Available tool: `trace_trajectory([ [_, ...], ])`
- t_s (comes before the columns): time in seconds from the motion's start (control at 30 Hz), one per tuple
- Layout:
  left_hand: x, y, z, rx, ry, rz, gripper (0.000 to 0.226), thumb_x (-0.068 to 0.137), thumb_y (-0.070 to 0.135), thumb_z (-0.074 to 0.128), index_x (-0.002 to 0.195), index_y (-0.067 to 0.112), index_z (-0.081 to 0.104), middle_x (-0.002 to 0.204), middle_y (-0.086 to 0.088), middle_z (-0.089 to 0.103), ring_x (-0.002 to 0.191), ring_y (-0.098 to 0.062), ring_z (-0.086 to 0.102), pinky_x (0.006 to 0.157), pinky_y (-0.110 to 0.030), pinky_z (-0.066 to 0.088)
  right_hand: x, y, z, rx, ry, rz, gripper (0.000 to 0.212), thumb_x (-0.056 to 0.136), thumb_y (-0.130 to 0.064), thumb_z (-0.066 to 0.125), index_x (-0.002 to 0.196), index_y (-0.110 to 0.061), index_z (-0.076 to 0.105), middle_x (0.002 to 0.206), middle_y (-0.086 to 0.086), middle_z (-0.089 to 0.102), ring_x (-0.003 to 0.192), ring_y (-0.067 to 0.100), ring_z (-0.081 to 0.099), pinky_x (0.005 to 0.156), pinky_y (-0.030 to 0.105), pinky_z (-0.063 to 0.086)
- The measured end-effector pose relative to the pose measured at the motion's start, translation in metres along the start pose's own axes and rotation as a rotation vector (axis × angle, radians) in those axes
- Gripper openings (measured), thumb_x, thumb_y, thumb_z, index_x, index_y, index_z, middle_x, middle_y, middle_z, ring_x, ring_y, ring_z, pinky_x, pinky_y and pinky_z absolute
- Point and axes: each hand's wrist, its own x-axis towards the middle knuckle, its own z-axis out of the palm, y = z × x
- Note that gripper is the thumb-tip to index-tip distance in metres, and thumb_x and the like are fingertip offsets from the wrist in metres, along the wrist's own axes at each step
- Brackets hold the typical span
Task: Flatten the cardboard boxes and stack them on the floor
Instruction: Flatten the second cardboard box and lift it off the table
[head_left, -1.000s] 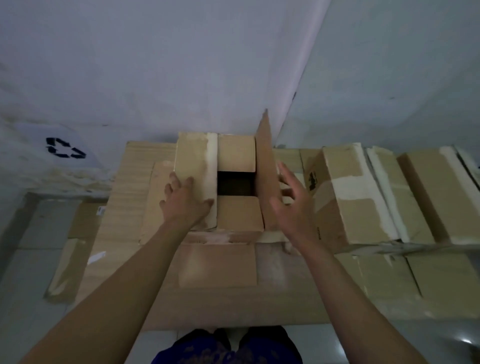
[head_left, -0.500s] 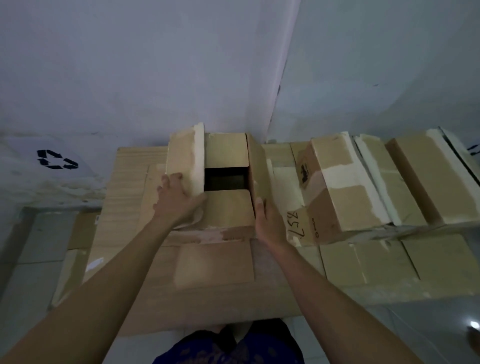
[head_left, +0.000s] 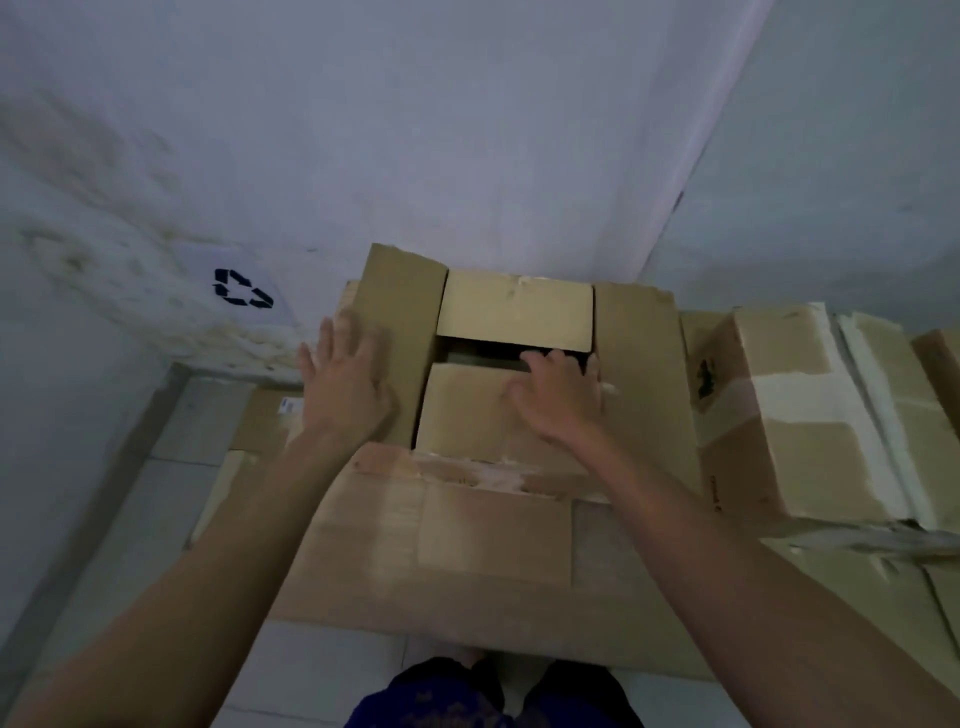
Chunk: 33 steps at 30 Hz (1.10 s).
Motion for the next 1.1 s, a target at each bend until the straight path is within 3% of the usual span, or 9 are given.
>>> trace_trajectory([
  [0.07,0.001,0.000,0.015,-0.056,-0.098,0.035,0.051,0.092,0.032,0.050,0.141,0.020,0.043,0.158,-0.010,0.028,0.147,-0.032,0.023,0.118,-0.055,0.009,-0.009,-0.008,-0.023,0.090,0.128,-0.047,0.035,0.099,-0.043,0.045,0.092,-0.019,0.071,0.090,0.005,0.067,0.085,0.023,0.063,0.091,0.042,0.050],
  [0.17,-0.003,0.008,0.027,-0.404,-0.320,-0.099,0.063,0.089,0.054,0.045,0.143,0.023,0.040,0.144,-0.005,0.048,0.125,-0.033,0.052,0.105,-0.045,0.041,-0.029,-0.018,-0.053,0.132,-0.051,-0.089,0.052,0.097,-0.038,0.055,0.050,-0.017,0.050,0.046,-0.003,0.048,0.041,0.015,0.044,0.056,0.028,0.047],
  [0.3,-0.006,0.014,0.038,-0.627,-0.497,-0.222,0.078,0.088,0.062,0.056,0.152,0.030,0.025,0.143,-0.012,0.050,0.112,-0.037,0.059,0.083,-0.043,0.057,-0.051,-0.023,-0.048,0.131,-0.479,-0.146,0.028,0.089,-0.045,0.067,0.099,-0.021,0.076,0.098,-0.002,0.074,0.087,0.016,0.068,0.083,0.034,0.056],
  [0.4,-0.009,0.017,0.048,-0.581,-0.509,-0.208,0.062,0.097,0.039,0.048,0.153,0.021,0.027,0.126,-0.018,0.061,0.096,-0.035,0.064,0.078,-0.042,0.058,-0.062,-0.011,-0.008,0.129,-0.594,-0.156,0.055,0.088,-0.047,0.070,0.138,-0.029,0.057,0.139,-0.002,0.058,0.124,0.019,0.056,0.104,0.032,0.045],
  [0.63,-0.021,0.030,0.069,-0.409,-0.337,-0.142,0.035,0.099,0.026,0.036,0.124,0.003,0.046,0.114,-0.028,0.061,0.103,-0.044,0.057,0.086,-0.044,0.044,-0.065,0.016,0.057,-0.037,-0.253,-0.189,0.032,0.092,-0.049,0.062,0.119,-0.032,0.066,0.113,-0.003,0.073,0.107,0.024,0.065,0.083,0.035,0.048],
  [0.73,-0.016,0.029,0.065,-0.330,-0.299,-0.203,0.045,0.096,0.035,0.043,0.132,0.008,0.043,0.121,-0.023,0.060,0.108,-0.043,0.057,0.090,-0.045,0.045,-0.056,0.021,0.046,0.192,-0.306,-0.181,0.048,0.086,-0.055,0.068,0.125,-0.028,0.067,0.125,-0.004,0.069,0.117,0.017,0.061,0.098,0.035,0.048],
  [0.9,-0.011,0.048,0.045,-0.210,0.237,0.143,0.040,0.097,0.033,0.044,0.132,0.014,0.049,0.137,-0.009,0.051,0.121,-0.029,0.048,0.107,-0.044,0.035,-0.018,0.050,0.026,0.260,0.352,-0.078,0.041,0.090,-0.011,0.066,0.131,-0.012,0.061,0.145,0.007,0.051,0.139,0.024,0.042,0.118,0.041,0.032],
  [1.03,0.018,0.087,0.041,-0.429,-0.192,0.481,0.024,0.095,0.017,0.053,0.116,0.015,0.066,0.114,-0.005,0.068,0.104,-0.024,0.063,0.086,-0.026,0.044,0.017,0.072,0.026,0.177,0.206,0.267,0.096,0.086,-0.005,0.068,0.159,-0.012,0.006,0.167,0.010,0.001,0.154,0.030,0.001,0.125,0.046,0.012],
  [1.1,0.036,0.102,0.052,-0.305,-0.404,0.555,0.035,0.097,0.019,0.052,0.130,0.015,0.060,0.135,-0.006,0.060,0.125,-0.024,0.055,0.101,-0.025,0.037,0.020,0.080,0.036,0.207,0.125,0.281,0.115,0.080,0.001,0.074,0.159,-0.014,-0.009,0.168,0.006,-0.003,0.154,0.028,0.002,0.124,0.044,0.019],
])
